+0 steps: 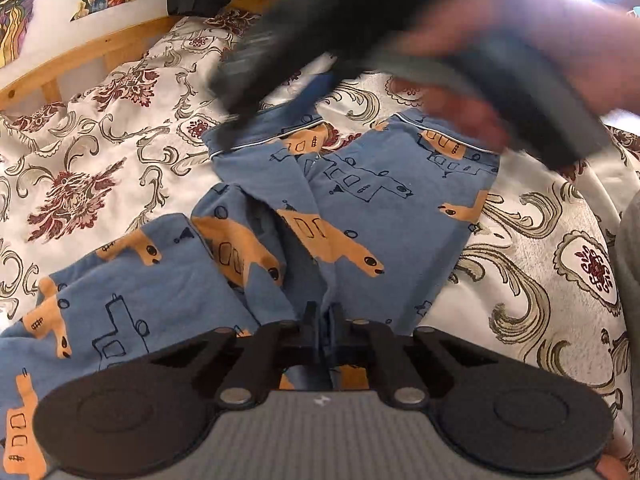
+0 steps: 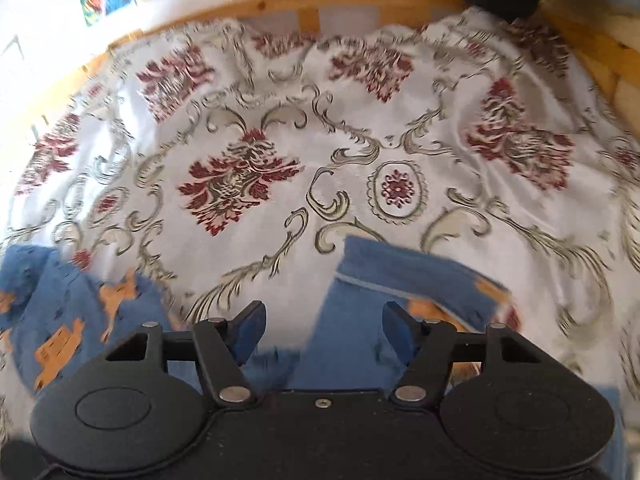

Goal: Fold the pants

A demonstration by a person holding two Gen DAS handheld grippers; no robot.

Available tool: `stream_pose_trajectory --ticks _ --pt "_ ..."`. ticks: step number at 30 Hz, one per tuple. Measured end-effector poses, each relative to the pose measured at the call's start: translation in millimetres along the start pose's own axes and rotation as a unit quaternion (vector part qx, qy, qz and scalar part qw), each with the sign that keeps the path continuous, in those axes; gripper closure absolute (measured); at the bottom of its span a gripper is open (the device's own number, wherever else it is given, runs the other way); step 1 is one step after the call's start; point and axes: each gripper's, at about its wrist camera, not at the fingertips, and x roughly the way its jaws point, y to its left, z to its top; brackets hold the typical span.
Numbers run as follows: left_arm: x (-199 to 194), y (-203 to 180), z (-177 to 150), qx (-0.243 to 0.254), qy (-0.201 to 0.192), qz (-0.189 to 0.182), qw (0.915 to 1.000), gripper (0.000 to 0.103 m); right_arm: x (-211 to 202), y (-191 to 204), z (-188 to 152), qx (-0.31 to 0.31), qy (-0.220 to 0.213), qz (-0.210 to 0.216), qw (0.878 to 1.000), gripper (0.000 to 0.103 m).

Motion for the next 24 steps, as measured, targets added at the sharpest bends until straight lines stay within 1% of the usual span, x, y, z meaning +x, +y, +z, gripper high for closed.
stream_pose_trajectory --ticks 2,3,5,6,7,9,11,12,13,16,19,21,24 --pt "0.3 -1.7 -0.5 0.003 -0.001 0.001 1.0 0.097 17.5 7.1 11.8 -0.008 0.017 -0.016 1.0 0.036" --pt "0.6 -2.3 -0.8 0.005 -0.002 0.002 1.0 0.097 24.7 10.6 15.9 -0.013 0.024 -0.026 0.999 0.038" --pt "1.2 -2.0 -1.1 0.004 -0.002 0.001 1.0 0.098 40.1 17.5 22.0 -0.021 0.039 -0.06 0.997 0.049" --pt "1.6 -1.3 -0.8 0.0 -0.001 -0.001 1.0 0.097 47.1 20.1 24.0 -0.028 0.045 -0.08 0.995 0.057" --pt "2.2 -1.2 -0.8 -0.001 0.0 -0.002 1.0 0.097 52.2 20.7 24.1 -0.031 0.048 -0.095 0.994 0.061" --pt "3.3 0.2 -1.0 -0.007 0.002 -0.004 1.0 0.097 62.2 20.5 25.8 -0.027 0.052 -0.12 0.991 0.065" --pt "5.1 2.1 -0.9 -0.009 0.002 -0.006 0.9999 0.098 67.6 17.6 26.4 -0.02 0.051 -0.132 0.99 0.07" --pt "5.5 2.2 -0.7 -0.008 0.002 -0.006 0.9999 0.097 68.5 17.2 26.6 -0.016 0.049 -0.133 0.99 0.075" --pt "5.3 1.9 -0.9 -0.007 0.002 -0.005 1.0 0.098 68.2 16.5 26.4 -0.012 0.046 -0.132 0.99 0.088" --pt "4.9 2.9 -0.9 -0.007 0.001 -0.006 1.0 0.098 60.0 14.2 24.1 -0.003 0.028 -0.134 0.991 0.098" --pt "4.2 3.2 -1.2 -0.008 0.001 -0.008 0.9999 0.098 39.9 3.9 20.1 0.029 0.002 -0.122 0.992 0.098" --pt "2.8 3.4 -1.7 -0.007 -0.003 -0.01 0.9999 0.098 16.7 -5.5 14.4 0.052 -0.022 -0.108 0.993 0.099" --pt "-0.8 5.7 -2.1 -0.008 -0.012 -0.018 0.9997 0.098 -27.7 -18.2 -0.3 0.063 -0.064 -0.103 0.991 0.098"
